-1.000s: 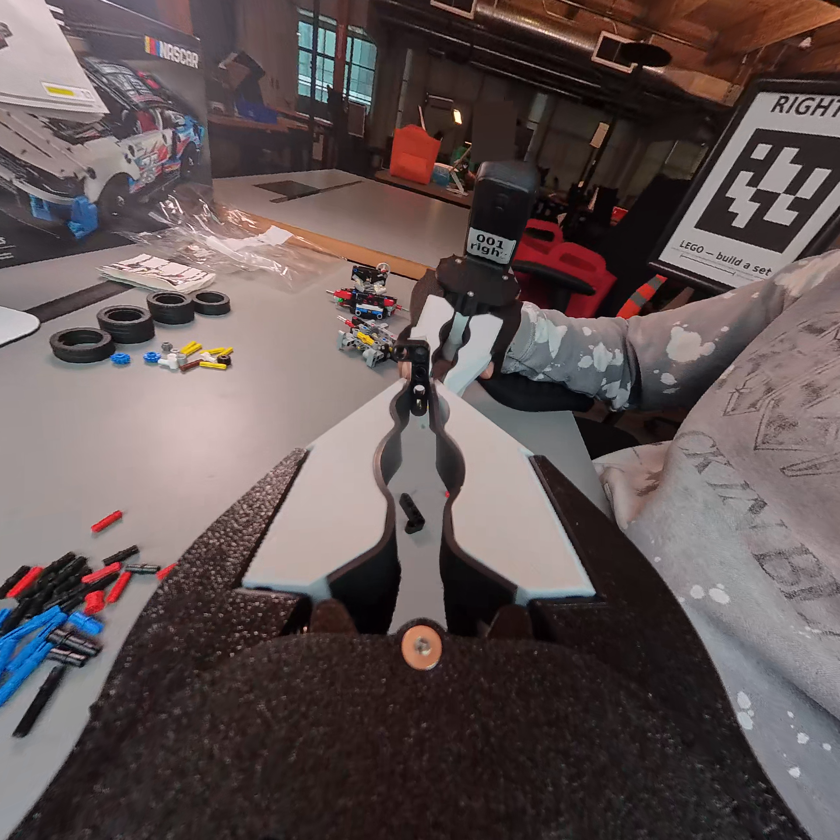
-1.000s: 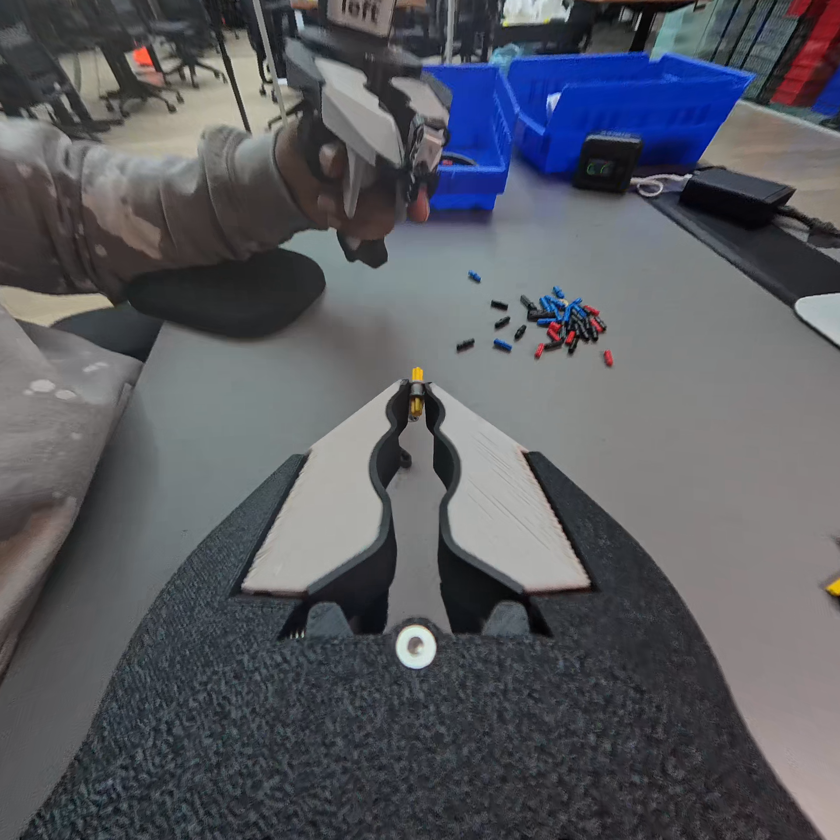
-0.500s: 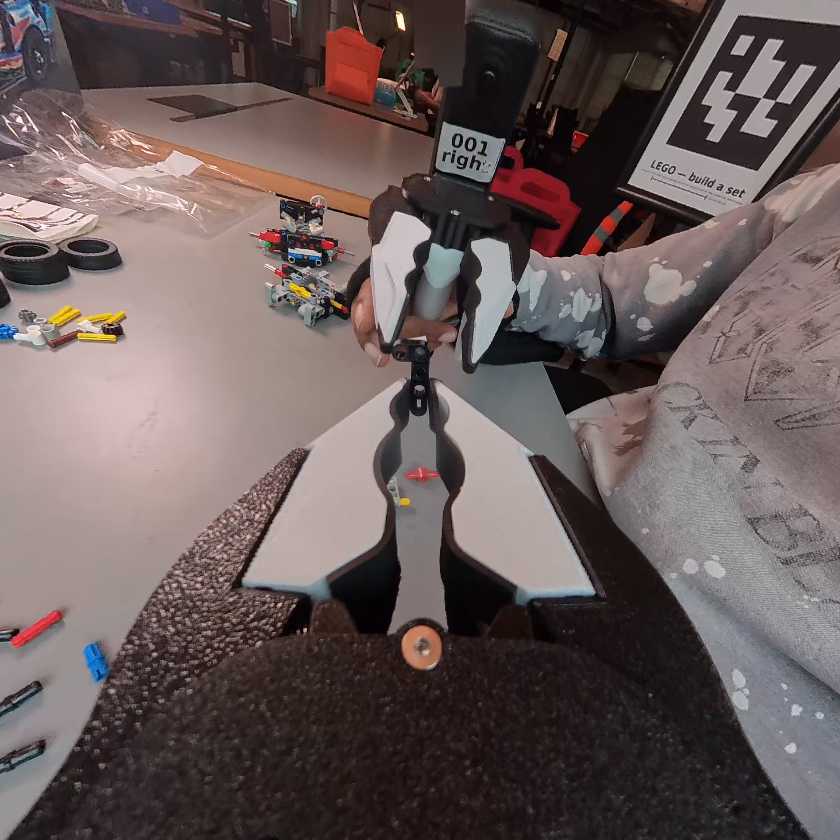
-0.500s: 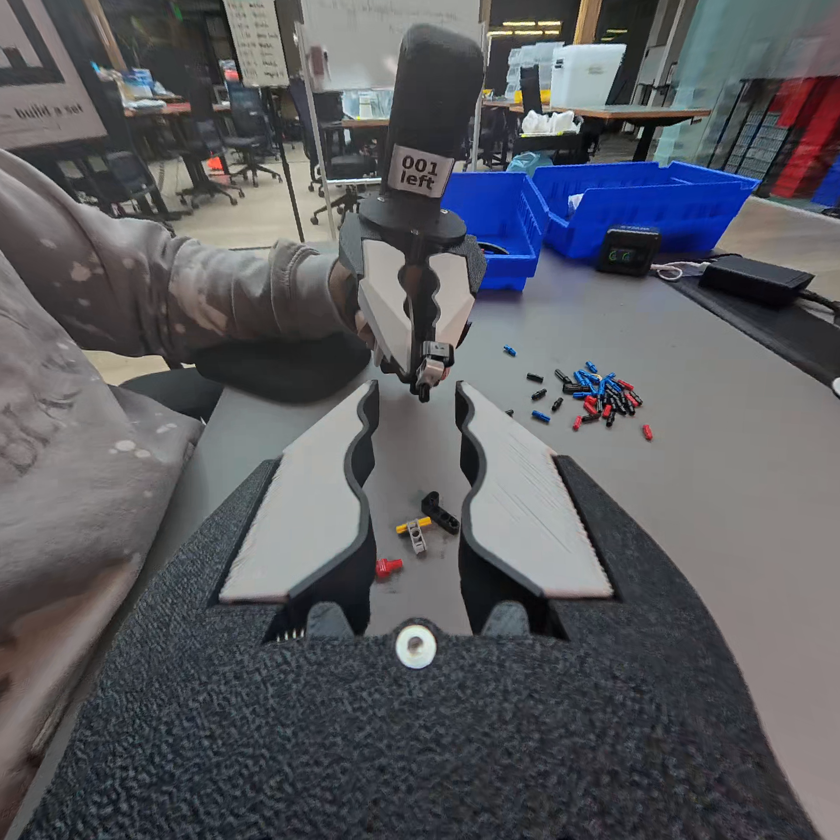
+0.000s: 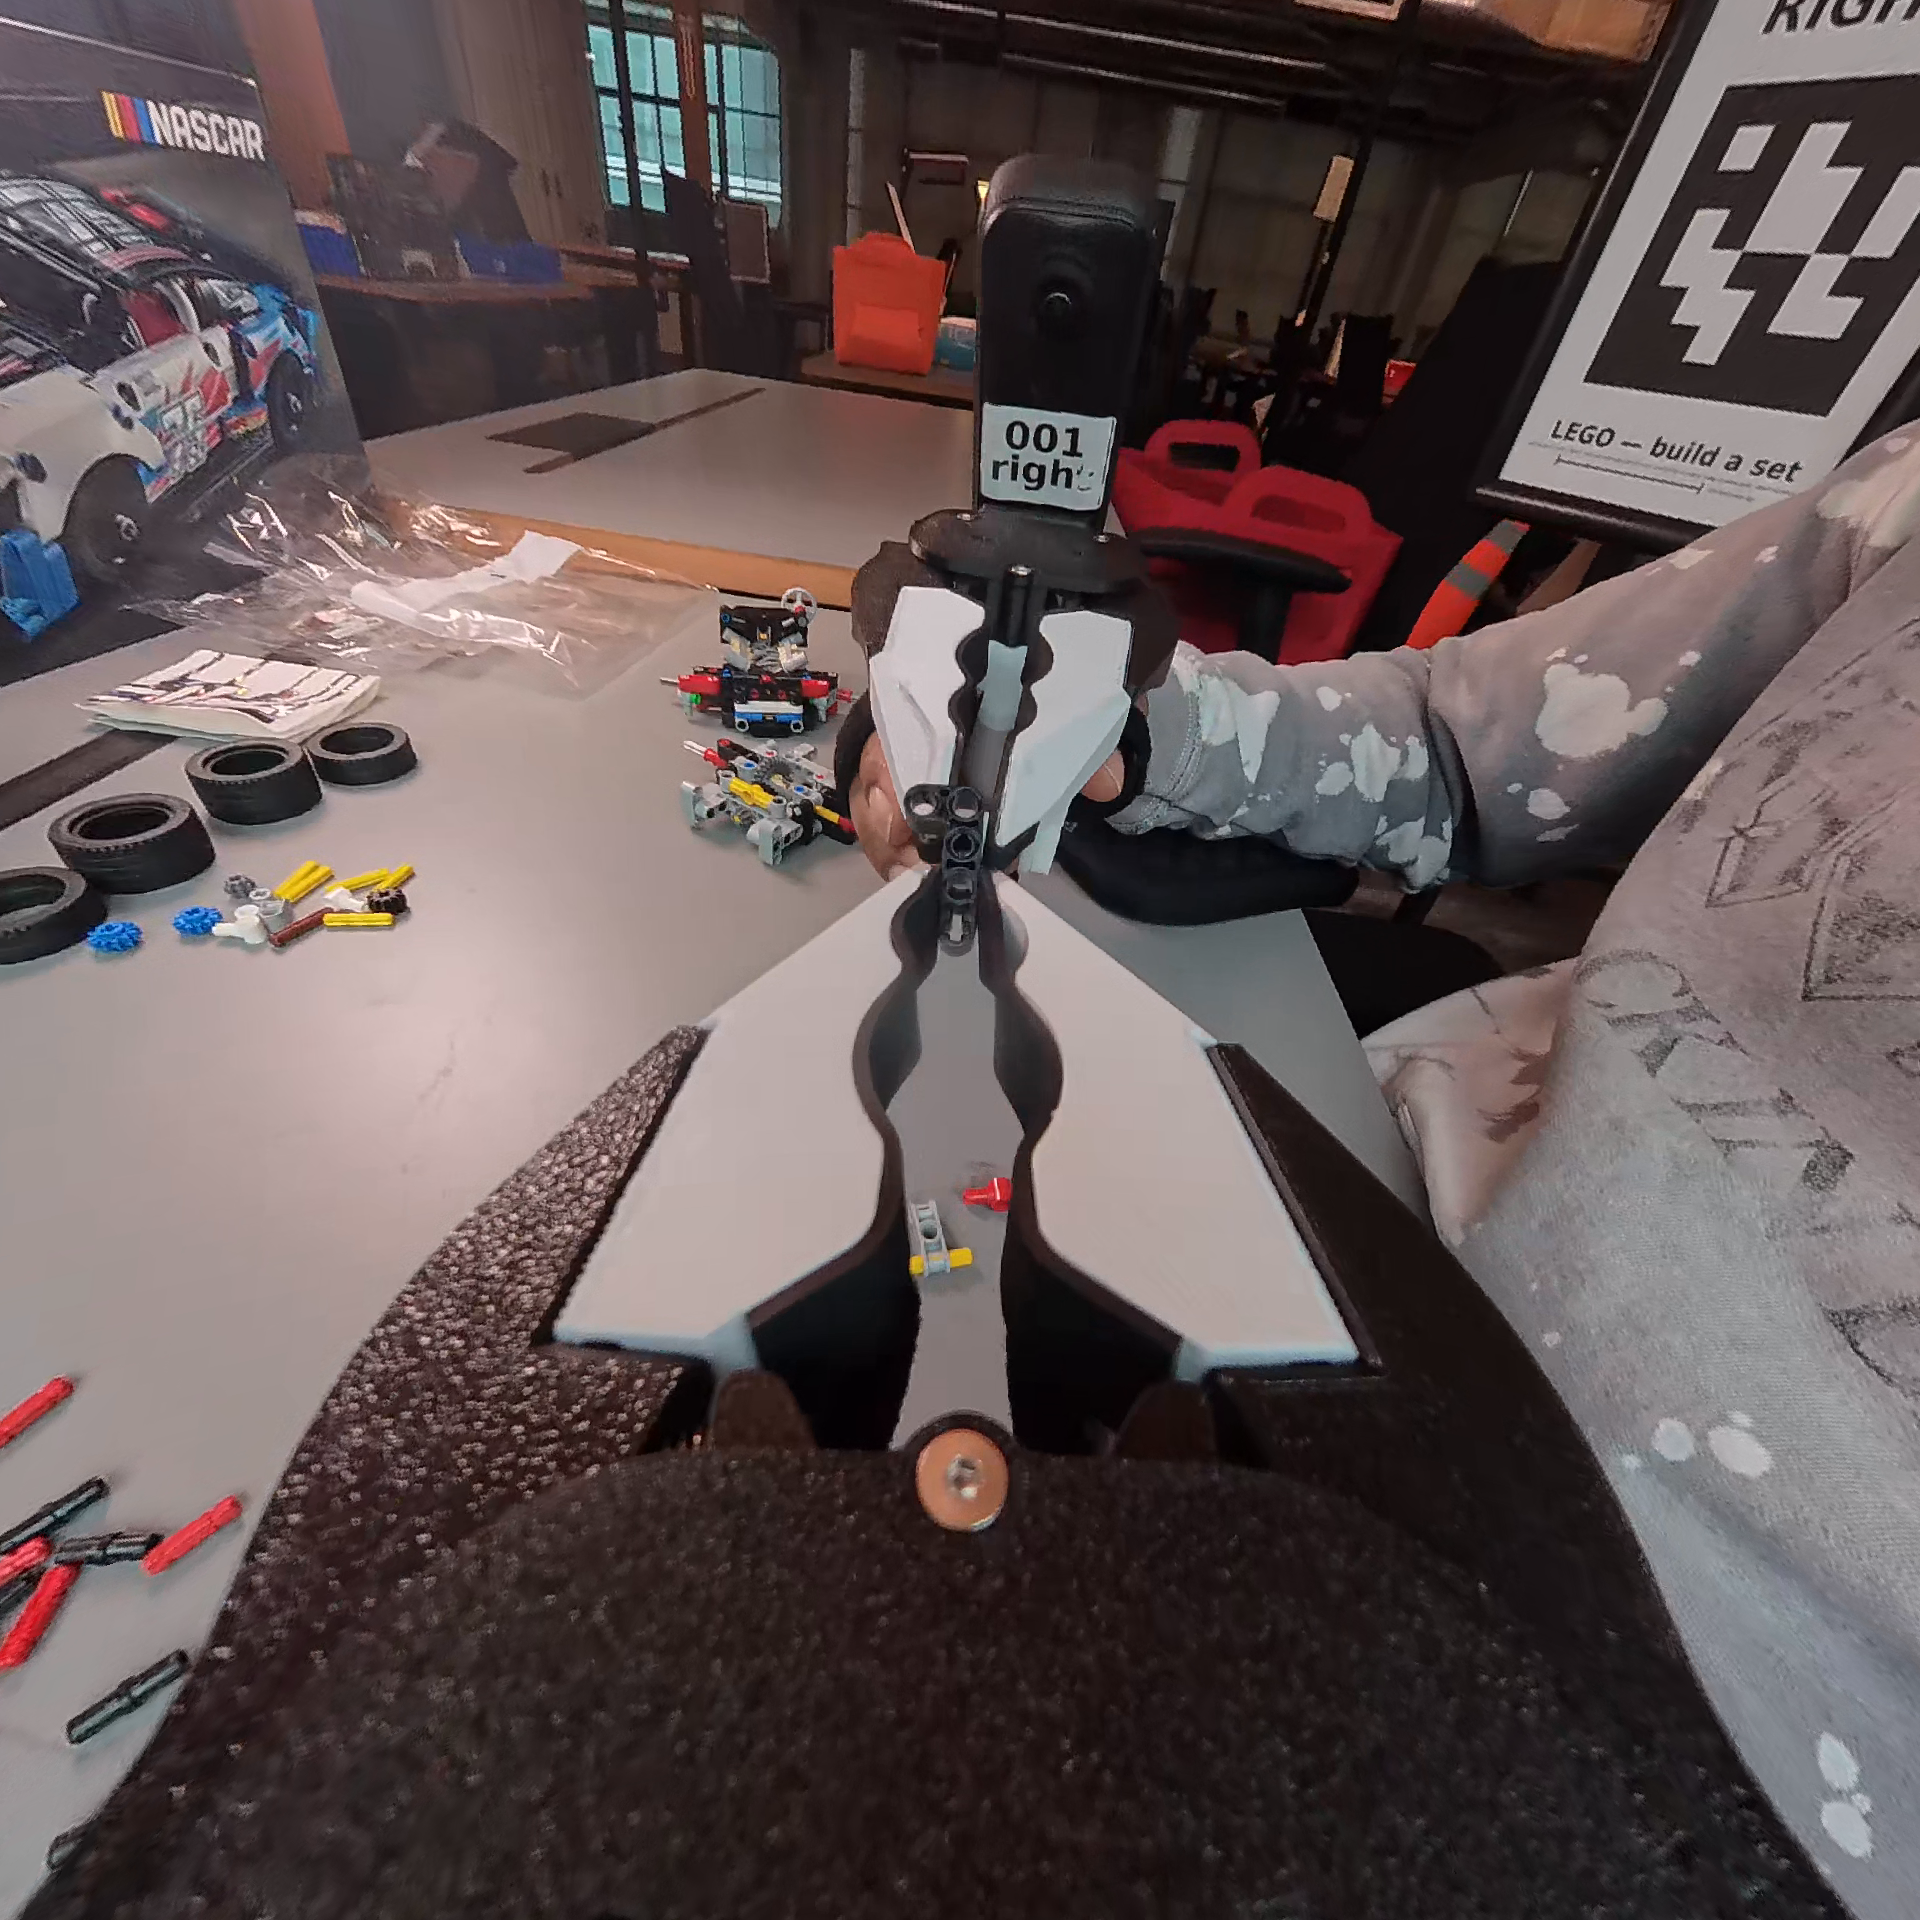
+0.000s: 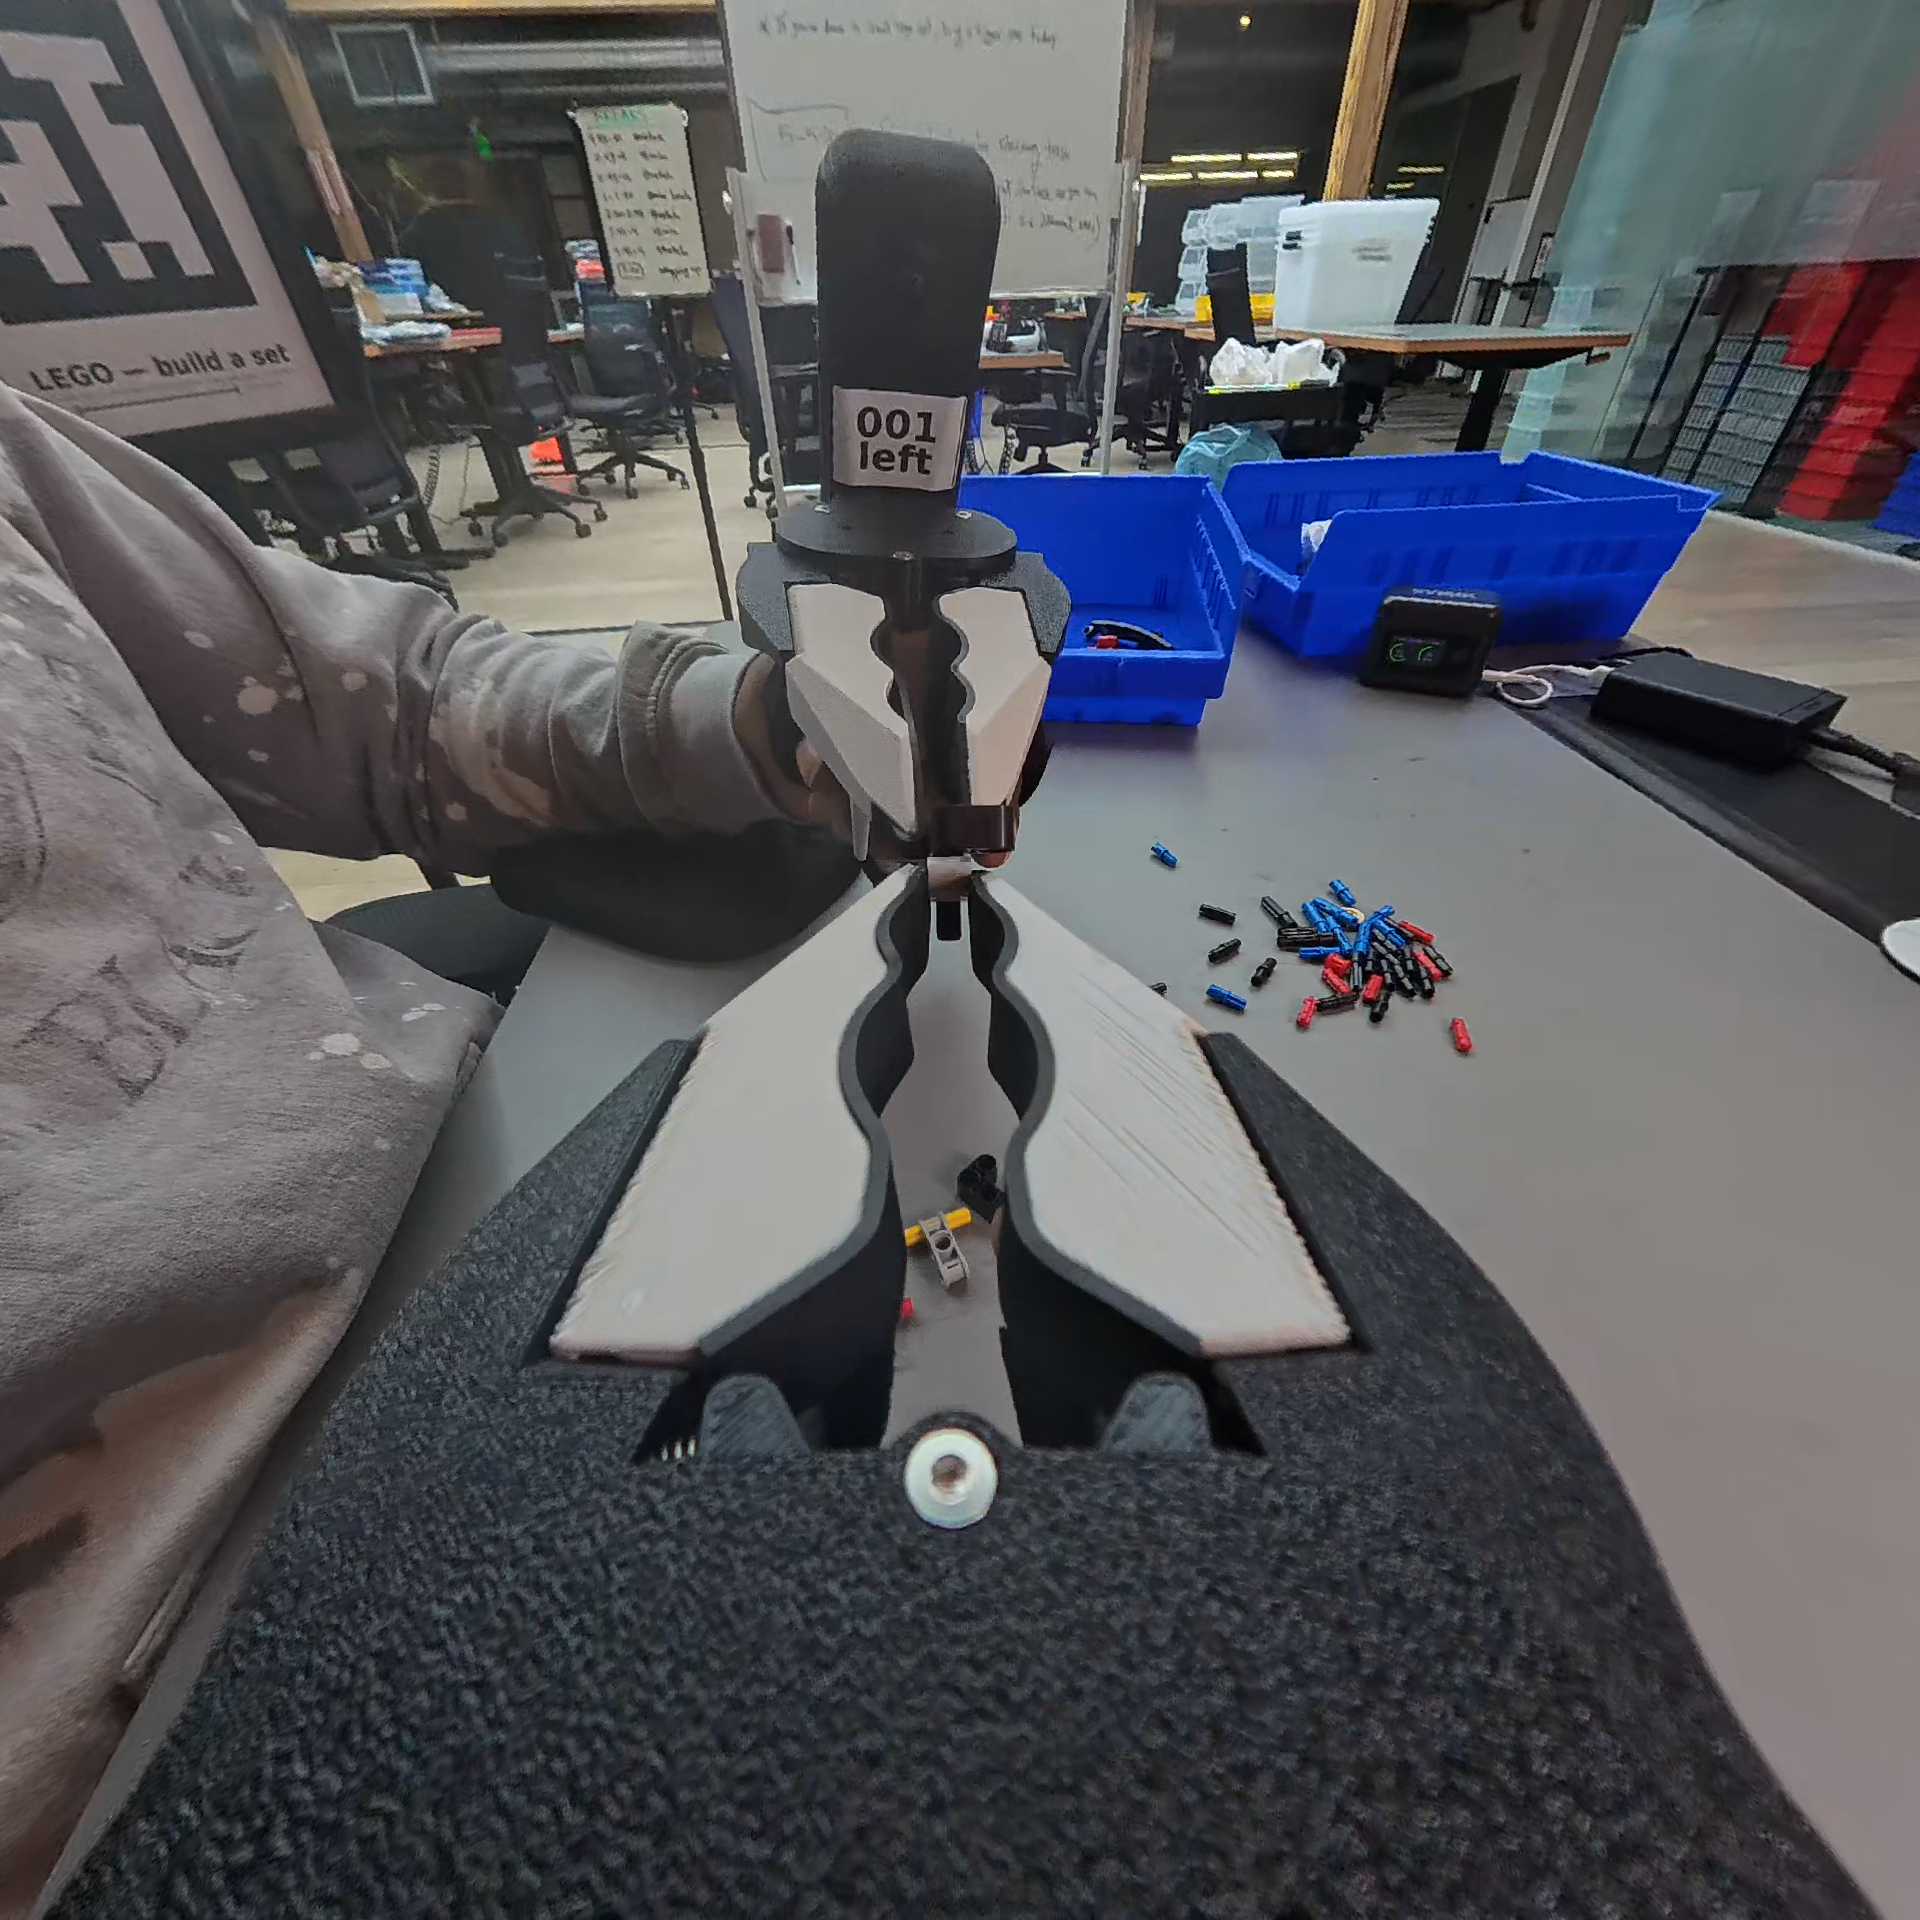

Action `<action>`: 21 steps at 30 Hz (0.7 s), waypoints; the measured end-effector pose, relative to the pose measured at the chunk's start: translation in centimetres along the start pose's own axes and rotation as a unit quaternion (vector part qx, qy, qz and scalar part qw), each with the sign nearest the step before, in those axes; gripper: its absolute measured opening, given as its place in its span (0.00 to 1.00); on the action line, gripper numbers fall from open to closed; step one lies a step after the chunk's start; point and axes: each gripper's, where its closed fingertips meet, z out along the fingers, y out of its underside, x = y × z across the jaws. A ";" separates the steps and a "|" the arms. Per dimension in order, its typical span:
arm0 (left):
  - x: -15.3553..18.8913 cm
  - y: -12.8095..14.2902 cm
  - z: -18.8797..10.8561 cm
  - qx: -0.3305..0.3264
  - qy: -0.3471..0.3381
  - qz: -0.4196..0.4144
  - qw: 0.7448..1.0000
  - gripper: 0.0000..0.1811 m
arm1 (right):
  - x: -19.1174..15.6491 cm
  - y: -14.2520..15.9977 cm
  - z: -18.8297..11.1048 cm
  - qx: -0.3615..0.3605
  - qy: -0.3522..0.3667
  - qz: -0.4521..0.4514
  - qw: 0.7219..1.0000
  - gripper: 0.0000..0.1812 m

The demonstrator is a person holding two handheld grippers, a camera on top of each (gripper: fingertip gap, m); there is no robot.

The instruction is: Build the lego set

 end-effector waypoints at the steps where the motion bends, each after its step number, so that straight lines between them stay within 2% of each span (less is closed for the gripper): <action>1: 0.0 -0.2 0.0 0.007 0.000 -0.004 1.000 0.03 | 0.1 -0.1 0.0 0.001 0.002 -0.002 1.000 0.03; 7: 0.2 -1.0 -0.2 0.042 0.012 -0.018 0.999 0.02 | -0.3 0.2 0.1 -0.005 0.000 -0.002 1.000 0.03; 12: 0.1 -0.9 0.1 0.046 0.012 -0.014 0.999 0.04 | -0.1 1.0 -0.1 -0.032 -0.002 -0.017 0.999 0.03; 13: 0.0 -3.1 -1.1 0.109 0.017 -0.023 0.994 0.03 | 0.0 3.2 0.0 -0.098 0.000 -0.037 0.995 0.03; 14: -1.2 -5.5 -3.2 0.165 -0.002 -0.041 0.985 0.02 | 0.1 5.4 0.1 -0.135 0.009 -0.054 0.989 0.03; 15: -2.1 -7.2 -5.2 0.196 -0.025 -0.031 0.980 0.01 | -0.4 6.1 0.5 -0.131 -0.006 -0.023 0.991 0.03; 16: -2.6 -7.8 -6.5 0.200 -0.050 -0.015 0.978 0.02 | -0.8 6.0 0.9 -0.127 -0.014 -0.014 0.992 0.03; 18: -4.2 -7.3 -8.1 0.171 -0.122 0.009 0.978 0.03 | -0.4 5.6 1.7 -0.135 -0.005 -0.038 0.990 0.03; 19: -5.9 -6.8 -9.3 0.140 -0.190 0.030 0.971 0.03 | 0.0 5.7 1.9 -0.142 -0.001 -0.033 0.989 0.03; 20: -8.1 -6.2 -11.3 0.097 -0.281 0.057 0.953 0.03 | 0.5 6.3 2.1 -0.151 0.008 -0.033 0.988 0.03; 21: -10.1 -5.7 -13.8 0.047 -0.368 0.092 0.924 0.03 | 0.8 6.9 2.1 -0.162 0.015 -0.034 0.986 0.03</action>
